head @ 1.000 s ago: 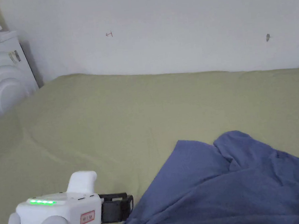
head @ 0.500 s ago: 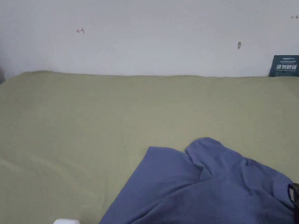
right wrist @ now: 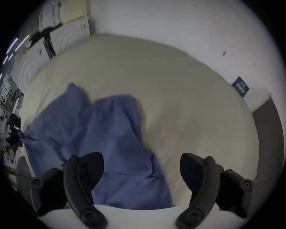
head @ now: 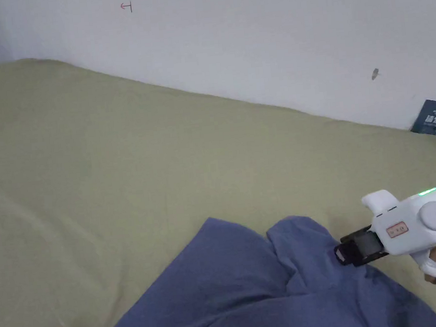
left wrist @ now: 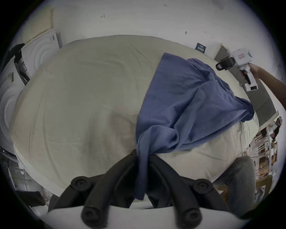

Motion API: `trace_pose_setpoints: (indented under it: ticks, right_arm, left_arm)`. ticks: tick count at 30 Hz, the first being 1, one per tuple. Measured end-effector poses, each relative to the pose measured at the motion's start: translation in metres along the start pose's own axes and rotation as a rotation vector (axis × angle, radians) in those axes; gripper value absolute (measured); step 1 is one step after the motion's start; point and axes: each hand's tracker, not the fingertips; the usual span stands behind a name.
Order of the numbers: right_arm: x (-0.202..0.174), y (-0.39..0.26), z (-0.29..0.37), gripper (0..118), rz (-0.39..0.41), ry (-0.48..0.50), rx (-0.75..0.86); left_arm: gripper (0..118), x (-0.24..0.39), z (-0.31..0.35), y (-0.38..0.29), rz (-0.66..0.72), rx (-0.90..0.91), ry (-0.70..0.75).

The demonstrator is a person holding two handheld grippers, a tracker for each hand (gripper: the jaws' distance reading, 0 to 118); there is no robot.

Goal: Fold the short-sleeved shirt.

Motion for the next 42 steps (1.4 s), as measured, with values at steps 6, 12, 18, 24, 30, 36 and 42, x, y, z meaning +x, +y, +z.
trace_pose_setpoints:
  ticks: [6, 12, 18, 24, 30, 36, 42]
  right_arm:
    - [0.0, -0.011, -0.038, 26, 0.116, -0.014, -0.017]
    - [-0.032, -0.026, -0.002, 1, 0.145, -0.043, 0.144]
    - [-0.039, -0.03, 0.087, 1, 0.048, -0.096, 0.394]
    - [-0.043, -0.026, 0.185, 1, -0.047, -0.149, 0.63]
    - [-0.035, -0.006, 0.249, 1, -0.049, -0.229, 0.713]
    - [-0.015, 0.021, 0.295, 1, -0.125, -0.307, 0.814]
    - [0.016, 0.059, 0.314, 1, -0.198, -0.356, 0.841]
  left_arm:
    - [8, -0.005, -0.004, -0.004, 0.037, 0.0, -0.007]
    - [8, -0.005, -0.001, -0.003, 0.038, 0.043, -0.03]
    - [8, -0.009, 0.028, 0.017, 0.009, 0.13, -0.043]
    - [7, -0.011, 0.055, 0.06, -0.044, 0.243, -0.048]
    - [7, -0.01, 0.075, 0.138, -0.086, 0.337, -0.057]
    - [7, -0.008, 0.106, 0.235, -0.136, 0.453, 0.013]
    - [7, -0.013, 0.127, 0.33, -0.062, 0.574, 0.037]
